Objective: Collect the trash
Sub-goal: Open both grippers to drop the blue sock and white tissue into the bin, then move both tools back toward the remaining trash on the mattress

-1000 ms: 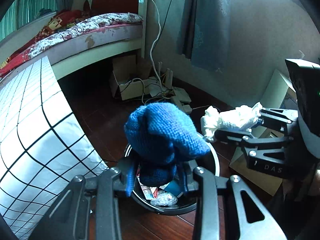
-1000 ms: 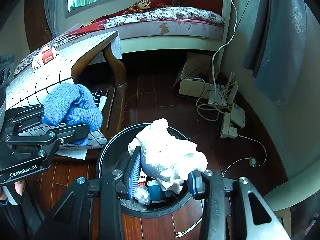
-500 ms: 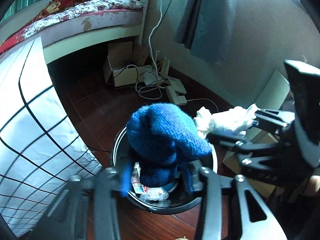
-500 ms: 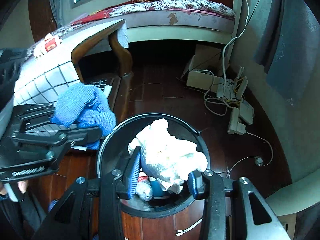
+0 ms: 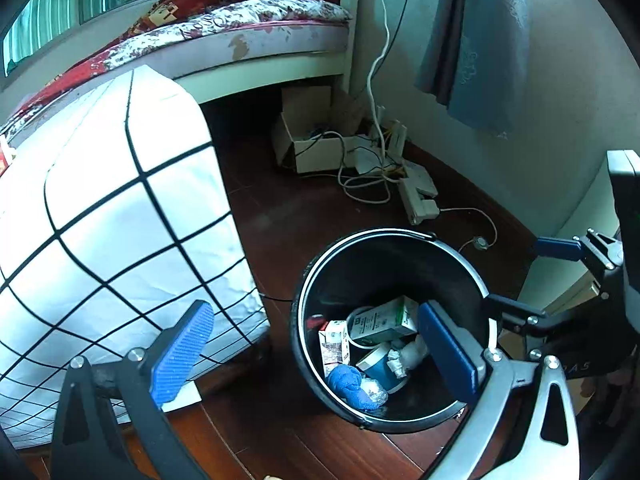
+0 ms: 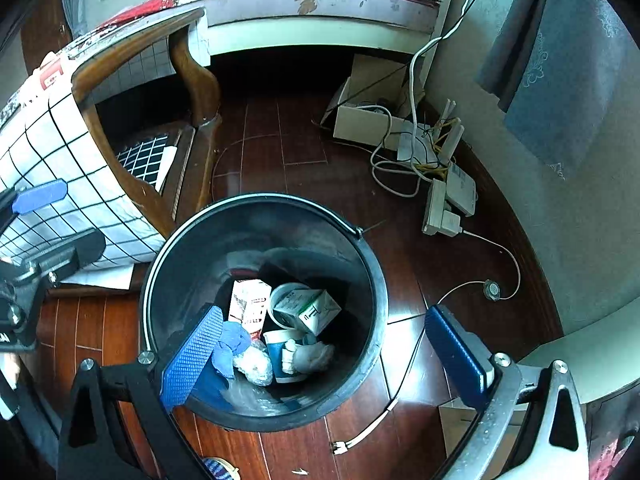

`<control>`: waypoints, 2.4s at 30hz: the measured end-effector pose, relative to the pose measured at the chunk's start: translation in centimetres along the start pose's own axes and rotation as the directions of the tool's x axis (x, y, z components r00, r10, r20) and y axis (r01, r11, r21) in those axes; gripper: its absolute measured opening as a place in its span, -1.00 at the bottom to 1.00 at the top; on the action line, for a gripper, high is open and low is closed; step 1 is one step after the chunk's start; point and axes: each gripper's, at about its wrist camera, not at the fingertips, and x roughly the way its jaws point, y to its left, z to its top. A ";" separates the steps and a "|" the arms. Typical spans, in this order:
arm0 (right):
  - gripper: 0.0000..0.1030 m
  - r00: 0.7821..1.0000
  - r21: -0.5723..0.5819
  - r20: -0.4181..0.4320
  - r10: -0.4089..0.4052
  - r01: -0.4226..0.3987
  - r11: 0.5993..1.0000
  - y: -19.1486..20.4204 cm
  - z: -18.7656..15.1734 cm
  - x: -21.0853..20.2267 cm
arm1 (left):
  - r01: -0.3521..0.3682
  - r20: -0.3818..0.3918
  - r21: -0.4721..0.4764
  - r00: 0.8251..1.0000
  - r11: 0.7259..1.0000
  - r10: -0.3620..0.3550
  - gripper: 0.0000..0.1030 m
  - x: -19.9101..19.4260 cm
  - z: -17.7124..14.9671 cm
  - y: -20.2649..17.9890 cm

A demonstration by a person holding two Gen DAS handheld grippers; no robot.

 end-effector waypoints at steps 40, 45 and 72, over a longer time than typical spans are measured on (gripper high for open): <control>0.98 0.921 -0.024 0.371 0.115 -0.114 0.993 9.4 8.0 -8.7 | -0.193 0.267 -0.162 0.935 0.968 0.231 0.98 -11.5 2.8 9.2; 0.98 0.904 -0.046 0.399 0.152 -0.146 0.988 12.9 9.7 -9.3 | -0.231 0.276 -0.211 0.918 0.950 0.284 0.98 -12.8 2.4 12.7; 0.98 0.838 -0.309 0.327 0.438 -0.343 0.887 33.5 20.6 -7.4 | -0.490 0.114 -0.457 0.796 0.742 0.595 0.98 -19.7 -1.7 32.9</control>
